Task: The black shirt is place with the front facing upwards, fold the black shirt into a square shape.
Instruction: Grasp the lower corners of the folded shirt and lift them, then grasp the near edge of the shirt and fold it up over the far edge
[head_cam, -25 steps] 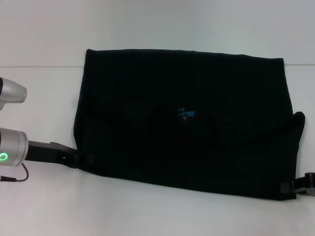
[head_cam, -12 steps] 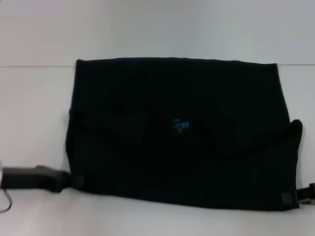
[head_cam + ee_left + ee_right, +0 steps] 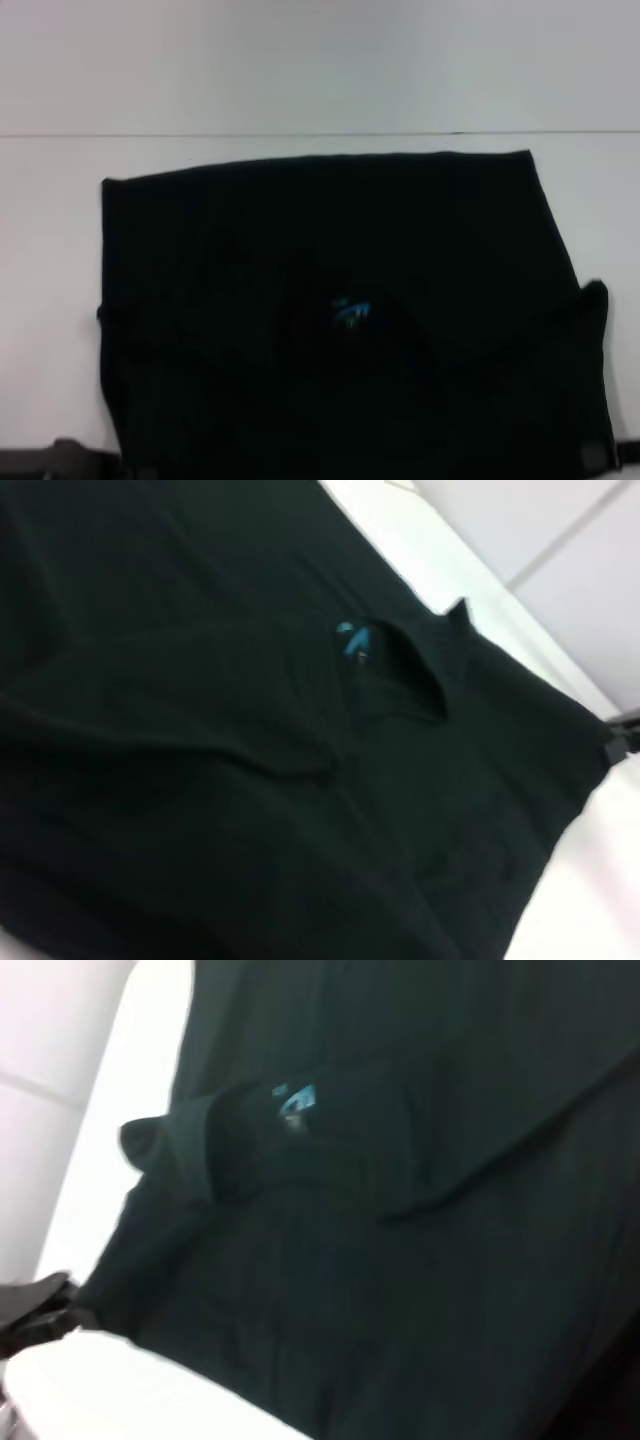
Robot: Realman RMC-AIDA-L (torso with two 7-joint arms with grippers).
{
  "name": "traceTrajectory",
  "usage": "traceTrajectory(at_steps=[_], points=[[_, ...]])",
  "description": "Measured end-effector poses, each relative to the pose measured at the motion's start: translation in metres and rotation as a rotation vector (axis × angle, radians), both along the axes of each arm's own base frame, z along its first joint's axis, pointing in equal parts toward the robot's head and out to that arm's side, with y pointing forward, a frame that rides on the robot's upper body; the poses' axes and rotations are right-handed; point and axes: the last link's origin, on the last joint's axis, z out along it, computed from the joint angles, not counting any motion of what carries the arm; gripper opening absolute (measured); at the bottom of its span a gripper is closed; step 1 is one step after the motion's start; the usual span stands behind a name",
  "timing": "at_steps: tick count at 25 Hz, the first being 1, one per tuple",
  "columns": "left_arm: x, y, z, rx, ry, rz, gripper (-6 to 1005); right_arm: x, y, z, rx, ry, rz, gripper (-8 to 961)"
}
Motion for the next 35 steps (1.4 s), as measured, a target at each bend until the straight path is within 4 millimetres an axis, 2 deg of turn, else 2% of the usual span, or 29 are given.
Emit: traceTrajectory(at_steps=[3, 7, 14, 20, 24, 27, 31, 35], points=[[-0.001, -0.019, 0.002, -0.007, -0.034, -0.056, 28, 0.002, -0.015, 0.0, -0.01, 0.037, 0.036, 47], [-0.005, -0.03, 0.007, 0.031, -0.044, -0.089, 29, 0.005, -0.031, 0.007, 0.01, 0.09, 0.073, 47], [-0.003, -0.034, 0.016, 0.087, -0.074, -0.168, 29, 0.001, -0.046, 0.015, 0.031, 0.16, 0.184, 46], [0.0, -0.03, 0.037, 0.274, -0.144, -0.218, 29, -0.007, -0.048, 0.023, 0.086, 0.228, 0.266, 46], [0.004, -0.02, 0.044, 0.407, -0.185, -0.216, 29, -0.013, -0.037, 0.03, 0.175, 0.252, 0.301, 47], [0.007, -0.006, 0.049, 0.52, -0.209, -0.209, 29, -0.022, -0.022, 0.036, 0.258, 0.283, 0.334, 46], [0.01, 0.02, 0.05, 0.653, -0.226, -0.174, 29, -0.033, 0.007, 0.039, 0.376, 0.277, 0.352, 46], [0.013, 0.052, 0.04, 0.71, -0.204, -0.11, 29, -0.038, 0.038, 0.03, 0.461, 0.211, 0.33, 45]])
